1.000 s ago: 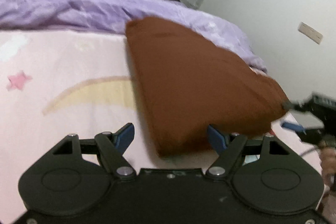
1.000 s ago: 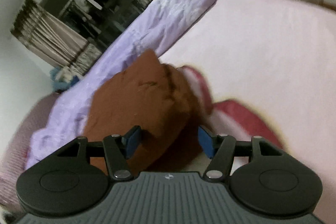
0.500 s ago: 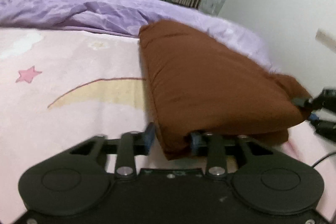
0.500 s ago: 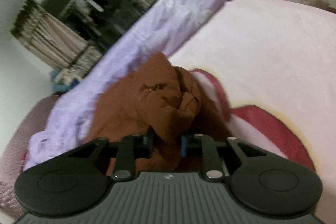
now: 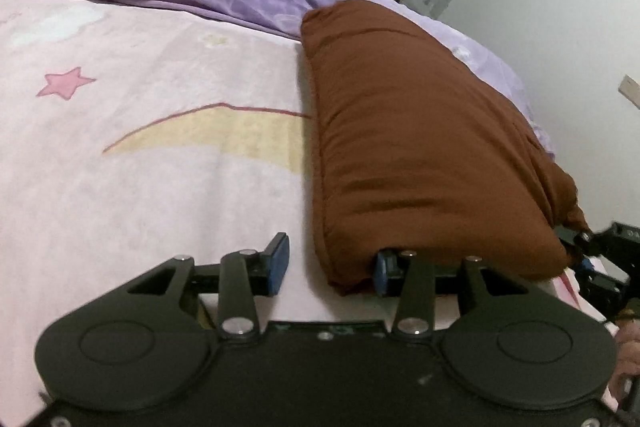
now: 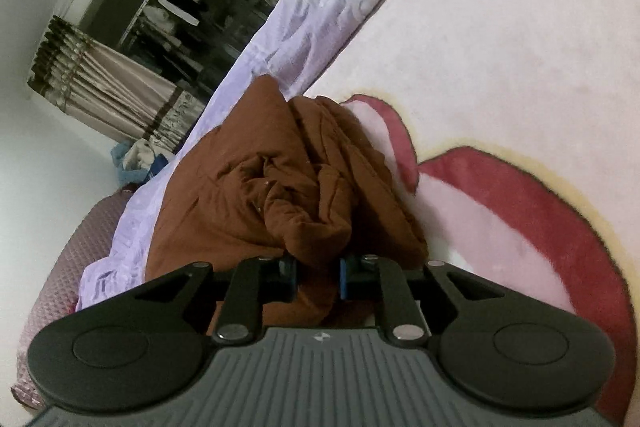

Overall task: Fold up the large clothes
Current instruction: 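Tuck the fabric onto the strip with the right gripper while the left gripper presses it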

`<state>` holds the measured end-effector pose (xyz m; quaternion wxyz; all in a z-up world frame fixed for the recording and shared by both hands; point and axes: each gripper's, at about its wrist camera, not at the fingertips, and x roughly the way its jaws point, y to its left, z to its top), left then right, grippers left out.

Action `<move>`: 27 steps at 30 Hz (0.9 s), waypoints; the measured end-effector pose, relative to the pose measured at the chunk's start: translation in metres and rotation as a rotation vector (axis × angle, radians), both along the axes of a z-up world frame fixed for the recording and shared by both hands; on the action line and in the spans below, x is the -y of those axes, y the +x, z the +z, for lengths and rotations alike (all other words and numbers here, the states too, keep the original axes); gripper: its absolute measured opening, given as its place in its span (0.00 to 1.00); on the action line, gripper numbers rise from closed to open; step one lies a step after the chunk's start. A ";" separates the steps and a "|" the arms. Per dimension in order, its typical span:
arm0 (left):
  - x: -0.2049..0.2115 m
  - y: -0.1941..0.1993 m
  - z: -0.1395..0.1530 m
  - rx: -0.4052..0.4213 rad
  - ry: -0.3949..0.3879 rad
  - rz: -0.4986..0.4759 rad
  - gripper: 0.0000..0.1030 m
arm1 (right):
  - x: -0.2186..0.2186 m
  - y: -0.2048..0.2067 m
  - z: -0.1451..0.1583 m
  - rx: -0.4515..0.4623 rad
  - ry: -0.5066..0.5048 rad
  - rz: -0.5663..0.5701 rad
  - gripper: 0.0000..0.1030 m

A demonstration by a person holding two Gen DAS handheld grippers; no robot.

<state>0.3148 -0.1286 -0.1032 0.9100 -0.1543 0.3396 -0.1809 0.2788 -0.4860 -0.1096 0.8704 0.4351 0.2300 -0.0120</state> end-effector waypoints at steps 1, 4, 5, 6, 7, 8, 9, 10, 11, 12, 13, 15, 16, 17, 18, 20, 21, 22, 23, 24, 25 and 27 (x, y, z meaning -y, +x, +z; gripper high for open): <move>-0.003 -0.002 0.002 -0.007 -0.012 -0.009 0.43 | -0.001 0.000 0.003 0.002 -0.017 0.007 0.25; -0.016 -0.012 0.012 -0.010 -0.008 -0.026 0.43 | -0.002 -0.008 0.015 0.012 -0.069 0.019 0.44; -0.019 -0.017 0.017 0.000 0.004 -0.028 0.42 | -0.002 -0.013 0.022 0.016 -0.091 0.013 0.46; -0.021 -0.021 0.021 0.008 0.013 -0.033 0.42 | -0.003 -0.018 0.029 0.016 -0.124 -0.001 0.49; -0.024 -0.025 0.027 0.025 0.016 -0.032 0.41 | -0.004 -0.023 0.037 0.012 -0.169 -0.017 0.50; -0.025 -0.026 0.033 0.047 0.011 -0.029 0.38 | -0.007 -0.028 0.043 0.004 -0.212 -0.034 0.50; -0.025 -0.028 0.041 0.069 0.010 -0.028 0.38 | -0.011 -0.032 0.052 0.001 -0.269 -0.056 0.50; -0.023 -0.029 0.051 0.099 0.000 -0.035 0.38 | -0.017 -0.036 0.060 0.011 -0.313 -0.069 0.49; -0.020 -0.029 0.058 0.125 -0.015 -0.049 0.39 | -0.024 -0.039 0.069 0.027 -0.361 -0.082 0.49; -0.016 -0.028 0.065 0.150 -0.028 -0.064 0.40 | -0.032 -0.042 0.076 0.047 -0.403 -0.085 0.49; -0.009 -0.027 0.071 0.176 -0.033 -0.086 0.40 | -0.041 -0.043 0.082 0.073 -0.452 -0.080 0.49; 0.005 -0.023 0.077 0.215 -0.026 -0.124 0.41 | -0.059 -0.042 0.091 0.113 -0.529 -0.053 0.49; 0.013 -0.020 0.077 0.220 -0.018 -0.141 0.41 | -0.067 -0.037 0.092 0.117 -0.556 -0.028 0.45; 0.021 -0.014 0.075 0.213 -0.010 -0.159 0.41 | -0.072 -0.031 0.091 0.104 -0.566 -0.007 0.43; 0.029 -0.010 0.074 0.203 -0.003 -0.173 0.41 | -0.075 -0.024 0.089 0.090 -0.569 0.010 0.37; 0.042 -0.003 0.068 0.186 0.027 -0.192 0.41 | -0.078 -0.012 0.081 0.041 -0.595 0.014 0.31; 0.046 -0.001 0.064 0.180 0.035 -0.203 0.41 | -0.079 -0.007 0.075 0.012 -0.622 0.003 0.24; 0.050 0.001 0.061 0.171 0.043 -0.208 0.41 | -0.080 -0.003 0.070 -0.007 -0.638 -0.003 0.21; 0.053 0.002 0.057 0.166 0.051 -0.208 0.41 | -0.079 0.000 0.065 -0.025 -0.646 -0.005 0.18; 0.055 0.003 0.053 0.160 0.054 -0.206 0.41 | -0.077 0.003 0.059 -0.041 -0.649 -0.009 0.10; 0.057 0.007 0.049 0.148 0.055 -0.203 0.41 | -0.076 0.007 0.055 -0.052 -0.653 -0.011 0.08; 0.057 0.006 0.041 0.130 0.044 -0.191 0.41 | -0.074 0.007 0.046 -0.063 -0.638 -0.004 0.07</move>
